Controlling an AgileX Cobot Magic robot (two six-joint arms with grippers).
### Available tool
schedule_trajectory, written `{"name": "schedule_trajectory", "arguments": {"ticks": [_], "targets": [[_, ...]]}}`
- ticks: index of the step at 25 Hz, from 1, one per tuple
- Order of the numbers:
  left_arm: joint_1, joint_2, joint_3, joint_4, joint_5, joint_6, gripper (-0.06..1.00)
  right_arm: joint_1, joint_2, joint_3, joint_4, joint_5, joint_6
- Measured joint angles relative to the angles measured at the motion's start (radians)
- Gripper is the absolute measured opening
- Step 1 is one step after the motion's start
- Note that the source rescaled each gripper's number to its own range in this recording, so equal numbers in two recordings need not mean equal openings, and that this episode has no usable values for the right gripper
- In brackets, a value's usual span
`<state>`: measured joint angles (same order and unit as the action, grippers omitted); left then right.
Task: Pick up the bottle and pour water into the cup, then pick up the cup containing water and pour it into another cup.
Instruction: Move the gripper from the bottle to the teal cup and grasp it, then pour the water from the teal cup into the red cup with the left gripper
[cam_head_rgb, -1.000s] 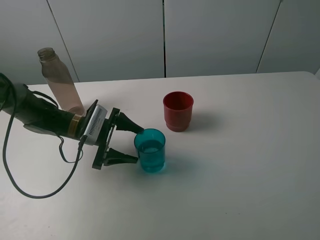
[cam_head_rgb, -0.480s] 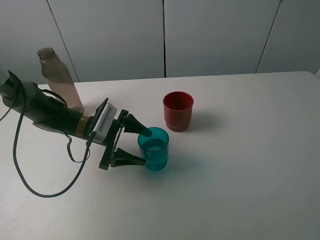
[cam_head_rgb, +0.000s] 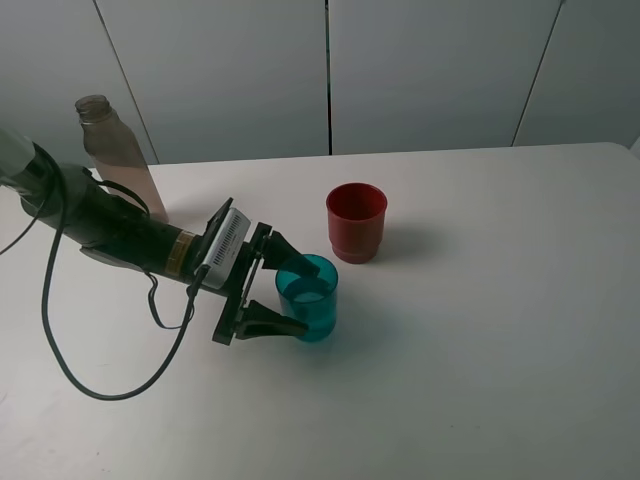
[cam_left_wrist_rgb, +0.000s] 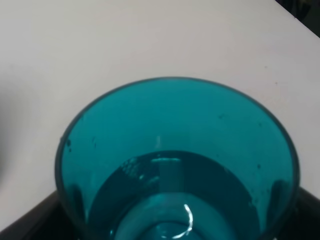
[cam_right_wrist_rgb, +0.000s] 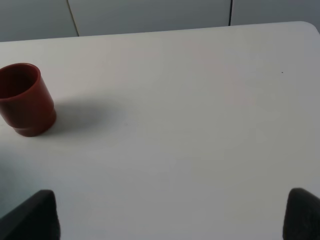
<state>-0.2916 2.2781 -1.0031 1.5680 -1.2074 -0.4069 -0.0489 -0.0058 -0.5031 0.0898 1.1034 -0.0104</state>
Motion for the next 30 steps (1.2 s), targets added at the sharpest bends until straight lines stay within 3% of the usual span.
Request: {"name": "schedule_trajectory", "arguments": {"ticks": [14,15,16,17,18,30], "targets": [[-0.047,0.029,0.000,-0.061,-0.002,-0.001,0.98,0.000,0.000,0.000,0.000,0.000,0.000],[-0.047,0.029,0.000,-0.063,-0.002,-0.001,0.88,0.000,0.000,0.000,0.000,0.000,0.000],[-0.047,0.029,0.000,-0.063,-0.002,-0.001,0.68,0.000,0.000,0.000,0.000,0.000,0.000],[-0.047,0.029,0.000,-0.067,-0.002,-0.001,0.25,0.000,0.000,0.000,0.000,0.000,0.000],[-0.047,0.029,0.000,-0.069,-0.002,-0.001,0.08,0.000,0.000,0.000,0.000,0.000,0.000],[-0.047,0.029,0.000,-0.089,0.002,-0.005,0.09,0.000,0.000,0.000,0.000,0.000,0.000]]}}
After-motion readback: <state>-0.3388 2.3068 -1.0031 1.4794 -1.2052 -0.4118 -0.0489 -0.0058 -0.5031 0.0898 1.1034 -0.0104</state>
